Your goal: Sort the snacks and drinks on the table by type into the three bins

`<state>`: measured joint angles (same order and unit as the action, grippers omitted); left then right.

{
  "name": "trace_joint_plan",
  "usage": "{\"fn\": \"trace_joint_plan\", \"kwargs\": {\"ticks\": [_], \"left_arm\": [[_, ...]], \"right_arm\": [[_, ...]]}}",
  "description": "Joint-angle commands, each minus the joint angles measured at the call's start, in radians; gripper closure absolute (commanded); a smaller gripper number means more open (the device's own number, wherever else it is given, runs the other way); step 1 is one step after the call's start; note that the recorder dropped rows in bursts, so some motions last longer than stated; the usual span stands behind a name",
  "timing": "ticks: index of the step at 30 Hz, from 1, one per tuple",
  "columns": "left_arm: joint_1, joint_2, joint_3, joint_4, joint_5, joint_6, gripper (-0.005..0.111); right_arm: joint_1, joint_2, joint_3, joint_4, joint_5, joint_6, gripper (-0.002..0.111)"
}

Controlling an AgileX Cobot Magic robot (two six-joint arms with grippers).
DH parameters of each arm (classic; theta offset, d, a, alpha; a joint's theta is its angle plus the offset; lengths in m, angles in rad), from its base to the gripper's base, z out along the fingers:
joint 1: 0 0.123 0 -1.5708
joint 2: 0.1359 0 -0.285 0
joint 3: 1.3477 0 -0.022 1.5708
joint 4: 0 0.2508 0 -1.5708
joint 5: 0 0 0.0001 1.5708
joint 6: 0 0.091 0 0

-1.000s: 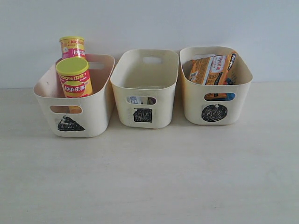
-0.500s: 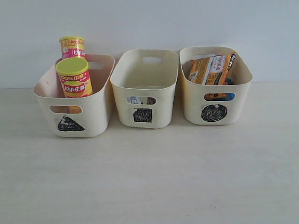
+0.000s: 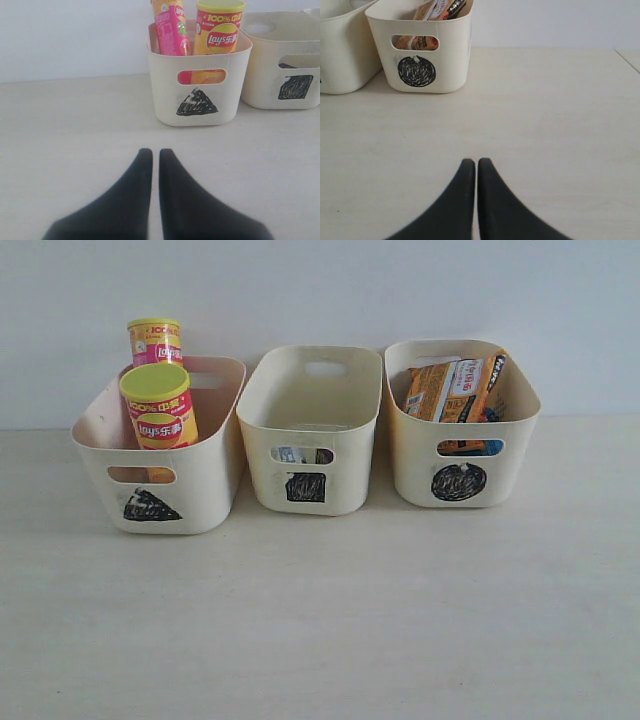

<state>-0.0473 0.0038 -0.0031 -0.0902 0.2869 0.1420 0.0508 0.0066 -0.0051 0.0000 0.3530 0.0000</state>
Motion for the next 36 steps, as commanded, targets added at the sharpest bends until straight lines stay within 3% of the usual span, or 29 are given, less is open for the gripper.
{"fn": "trace_joint_plan", "kwargs": {"ticks": [1, 36], "left_arm": [[0.003, -0.004, 0.003, 0.0, -0.003, -0.007, 0.102], [0.003, -0.004, 0.003, 0.064, -0.003, -0.007, 0.102]], "right_arm": [[0.002, -0.007, 0.005, -0.006, 0.001, -0.005, 0.108], [0.002, -0.007, 0.005, 0.0, -0.001, 0.043, 0.108]]}}
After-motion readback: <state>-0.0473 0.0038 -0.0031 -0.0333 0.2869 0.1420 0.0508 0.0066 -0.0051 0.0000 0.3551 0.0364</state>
